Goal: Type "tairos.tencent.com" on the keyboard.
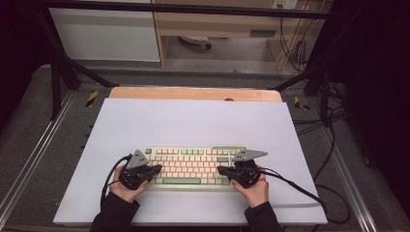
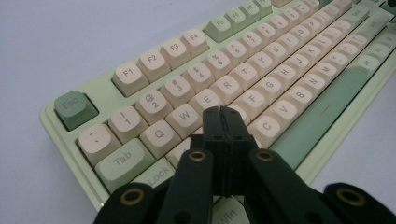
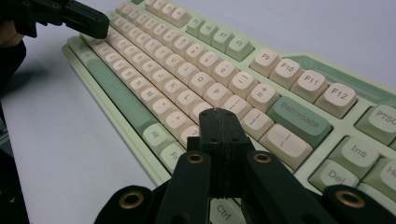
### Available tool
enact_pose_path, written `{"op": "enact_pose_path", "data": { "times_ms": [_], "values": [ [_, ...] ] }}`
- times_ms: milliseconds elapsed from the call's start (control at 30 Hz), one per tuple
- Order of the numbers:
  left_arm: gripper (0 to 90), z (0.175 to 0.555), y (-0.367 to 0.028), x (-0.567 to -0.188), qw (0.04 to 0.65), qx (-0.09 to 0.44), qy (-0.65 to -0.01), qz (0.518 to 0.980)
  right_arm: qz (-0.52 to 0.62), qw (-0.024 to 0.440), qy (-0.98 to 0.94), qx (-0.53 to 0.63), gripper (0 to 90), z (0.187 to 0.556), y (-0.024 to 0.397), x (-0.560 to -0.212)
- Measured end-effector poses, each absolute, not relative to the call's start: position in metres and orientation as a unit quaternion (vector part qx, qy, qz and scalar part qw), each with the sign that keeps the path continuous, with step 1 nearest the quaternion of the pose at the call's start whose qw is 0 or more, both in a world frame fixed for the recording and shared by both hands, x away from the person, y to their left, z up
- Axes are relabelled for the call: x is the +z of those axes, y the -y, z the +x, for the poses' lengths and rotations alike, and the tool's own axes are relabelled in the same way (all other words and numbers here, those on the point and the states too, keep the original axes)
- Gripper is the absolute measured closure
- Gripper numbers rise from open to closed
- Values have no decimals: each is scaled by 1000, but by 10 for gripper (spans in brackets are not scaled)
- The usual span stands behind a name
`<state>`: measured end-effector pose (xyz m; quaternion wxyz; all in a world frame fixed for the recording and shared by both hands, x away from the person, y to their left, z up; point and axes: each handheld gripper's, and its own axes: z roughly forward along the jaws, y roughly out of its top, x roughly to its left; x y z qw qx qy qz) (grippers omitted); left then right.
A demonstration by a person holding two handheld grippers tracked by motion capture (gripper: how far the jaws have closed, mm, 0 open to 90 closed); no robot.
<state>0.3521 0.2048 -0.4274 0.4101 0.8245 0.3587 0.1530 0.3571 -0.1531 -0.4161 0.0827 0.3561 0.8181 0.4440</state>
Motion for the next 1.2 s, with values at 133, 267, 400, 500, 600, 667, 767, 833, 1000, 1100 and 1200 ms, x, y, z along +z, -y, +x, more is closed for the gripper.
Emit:
{"op": "enact_pose_path", "data": {
  "times_ms": [133, 267, 400, 500, 600, 667, 767, 833, 1000, 1100, 1200],
  "values": [
    [900, 350, -208, -426, 414, 153, -361, 822, 358, 80, -816, 447, 900, 357, 152, -417],
    [900, 348, -211, -424, 415, 153, -362, 820, 360, 75, -815, 447, 900, 358, 150, -418],
    [900, 348, -211, -424, 417, 152, -362, 820, 355, 75, -817, 447, 900, 358, 147, -417],
    [900, 348, -212, -424, 417, 152, -362, 819, 352, 74, -820, 445, 900, 359, 142, -418],
    [900, 348, -212, -423, 418, 152, -363, 819, 347, 71, -825, 441, 900, 359, 136, -420],
    [900, 348, -213, -423, 419, 152, -363, 818, 345, 70, -827, 438, 900, 359, 132, -421],
    [900, 348, -212, -423, 419, 152, -362, 819, 341, 66, -829, 438, 900, 359, 126, -423],
    [900, 348, -211, -423, 418, 151, -361, 820, 339, 65, -831, 437, 900, 360, 123, -425],
    [900, 348, -211, -423, 418, 151, -362, 819, 335, 59, -834, 434, 900, 360, 116, -430],
    [900, 348, -211, -424, 418, 151, -361, 820, 333, 60, -836, 432, 900, 360, 111, -432],
    [900, 348, -211, -424, 418, 151, -362, 820, 332, 62, -836, 432, 900, 360, 111, -433]
  ]
}}
